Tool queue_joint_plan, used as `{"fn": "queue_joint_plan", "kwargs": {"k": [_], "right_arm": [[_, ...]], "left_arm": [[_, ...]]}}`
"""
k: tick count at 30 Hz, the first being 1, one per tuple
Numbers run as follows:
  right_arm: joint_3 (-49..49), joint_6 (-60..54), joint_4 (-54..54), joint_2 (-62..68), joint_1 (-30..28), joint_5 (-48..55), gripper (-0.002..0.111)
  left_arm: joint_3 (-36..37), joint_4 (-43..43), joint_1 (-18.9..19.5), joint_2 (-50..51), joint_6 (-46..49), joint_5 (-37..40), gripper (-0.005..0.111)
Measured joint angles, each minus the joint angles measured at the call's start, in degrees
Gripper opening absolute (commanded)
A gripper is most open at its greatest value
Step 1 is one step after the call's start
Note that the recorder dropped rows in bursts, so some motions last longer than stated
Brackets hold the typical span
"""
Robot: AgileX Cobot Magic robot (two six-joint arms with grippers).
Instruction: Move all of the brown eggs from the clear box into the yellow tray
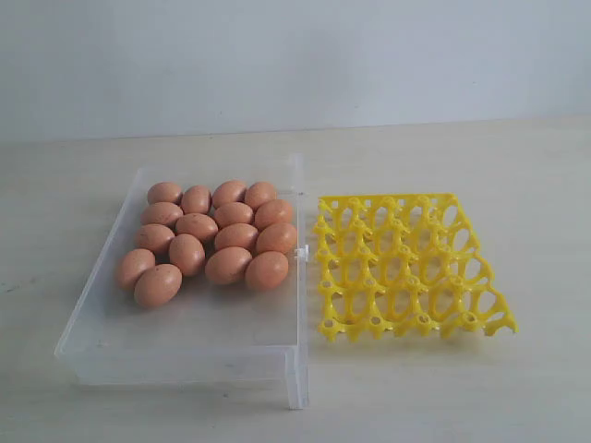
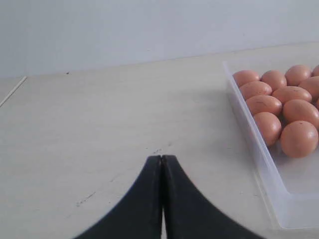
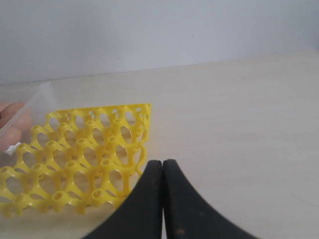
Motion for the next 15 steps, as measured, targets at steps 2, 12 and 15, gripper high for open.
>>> {"fn": "queue_joint_plan", "kwargs": {"k": [2, 12, 15], "right_arm": [[0.0, 0.0, 0.0, 0.0, 0.0, 0.0, 0.0], [0.0, 0.0, 0.0, 0.0, 0.3, 0.0, 0.0], [0.0, 0.0, 0.0, 0.0, 0.3, -0.1, 0.0]], "left_arm": [[0.0, 0.0, 0.0, 0.0, 0.0, 0.0, 0.0], [0.0, 0.0, 0.0, 0.0, 0.0, 0.0, 0.0], [0.0, 0.0, 0.0, 0.0, 0.0, 0.0, 0.0]]}}
